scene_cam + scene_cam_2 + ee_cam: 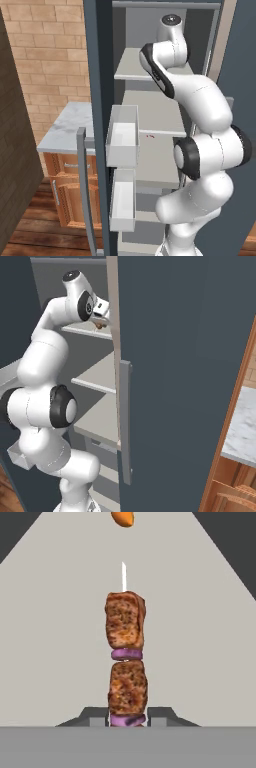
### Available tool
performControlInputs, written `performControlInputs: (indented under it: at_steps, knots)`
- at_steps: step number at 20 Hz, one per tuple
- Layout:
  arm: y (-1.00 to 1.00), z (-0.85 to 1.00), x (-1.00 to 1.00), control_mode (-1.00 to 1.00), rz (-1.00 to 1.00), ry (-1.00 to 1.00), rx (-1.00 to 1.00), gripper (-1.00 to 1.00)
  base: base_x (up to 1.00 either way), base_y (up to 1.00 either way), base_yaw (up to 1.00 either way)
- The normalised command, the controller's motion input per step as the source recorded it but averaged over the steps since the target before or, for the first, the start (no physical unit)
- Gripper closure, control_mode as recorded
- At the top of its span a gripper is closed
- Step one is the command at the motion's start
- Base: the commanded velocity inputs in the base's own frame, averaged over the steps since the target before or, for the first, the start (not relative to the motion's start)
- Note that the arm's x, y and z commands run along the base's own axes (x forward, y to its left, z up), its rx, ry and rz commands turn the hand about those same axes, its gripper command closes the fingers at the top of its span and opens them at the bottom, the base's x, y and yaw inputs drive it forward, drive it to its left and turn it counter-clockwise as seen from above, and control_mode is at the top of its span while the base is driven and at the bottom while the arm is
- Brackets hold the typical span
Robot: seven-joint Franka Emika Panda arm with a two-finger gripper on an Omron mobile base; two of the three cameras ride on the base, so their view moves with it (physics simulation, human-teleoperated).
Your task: Store the kebab skewer in the freezer for long-term storage. Close the freezer door after placing the cooked food.
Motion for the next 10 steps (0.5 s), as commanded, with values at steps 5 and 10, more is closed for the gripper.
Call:
performControlInputs:
  at_steps: [5, 10]
  knots:
    - [-0.18, -0.17, 0.23, -1.00, 0.00, 0.00, -0.01, 1.00, 0.00, 0.00, 0.00]
    - [-0.03, -0.05, 0.22, -1.00, 0.00, 0.00, 0.00, 1.00, 0.00, 0.00, 0.00]
